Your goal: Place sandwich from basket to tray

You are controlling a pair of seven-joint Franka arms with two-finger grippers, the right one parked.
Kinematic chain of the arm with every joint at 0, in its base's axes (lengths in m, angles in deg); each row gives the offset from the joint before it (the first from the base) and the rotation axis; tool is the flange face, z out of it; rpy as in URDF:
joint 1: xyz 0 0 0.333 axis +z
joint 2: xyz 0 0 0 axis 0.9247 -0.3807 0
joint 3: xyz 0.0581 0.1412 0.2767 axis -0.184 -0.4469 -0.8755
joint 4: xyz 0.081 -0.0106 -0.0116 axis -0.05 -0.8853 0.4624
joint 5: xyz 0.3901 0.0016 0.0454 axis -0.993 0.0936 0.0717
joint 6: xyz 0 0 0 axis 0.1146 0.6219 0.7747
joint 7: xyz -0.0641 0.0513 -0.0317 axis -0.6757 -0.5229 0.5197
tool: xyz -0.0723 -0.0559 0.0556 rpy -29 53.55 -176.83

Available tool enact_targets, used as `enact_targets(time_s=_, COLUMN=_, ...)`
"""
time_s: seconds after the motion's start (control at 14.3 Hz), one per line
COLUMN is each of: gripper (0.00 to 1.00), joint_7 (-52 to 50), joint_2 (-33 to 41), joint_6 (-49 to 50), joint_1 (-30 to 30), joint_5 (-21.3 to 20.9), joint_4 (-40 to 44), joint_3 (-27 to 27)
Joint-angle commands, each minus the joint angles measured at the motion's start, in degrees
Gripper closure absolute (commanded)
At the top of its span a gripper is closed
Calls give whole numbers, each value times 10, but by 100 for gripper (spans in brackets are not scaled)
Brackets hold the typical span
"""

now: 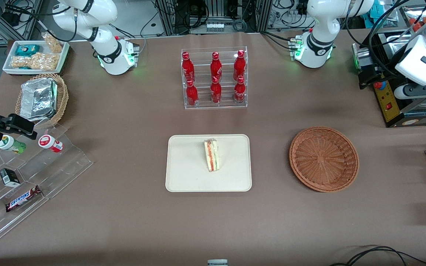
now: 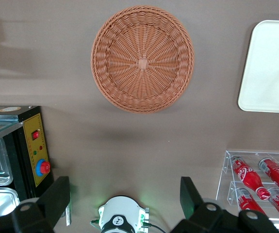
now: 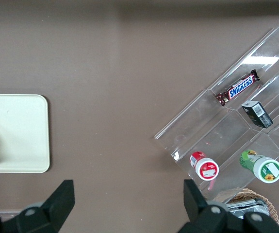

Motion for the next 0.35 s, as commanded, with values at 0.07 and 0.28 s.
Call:
enact_targets(time_s=0.07, gripper=0, joint_7=56, joint_2=11, joint_6=-5, joint_1=-1, joint_5=-26, joint_4=-6, joint_3=-1)
enact_targets(time_s=0.28, gripper=0, joint_7=56, joint_2=12, joint_6=-5, joint_1=-1, joint_5=-26, joint_4=-6, joint_3=-1)
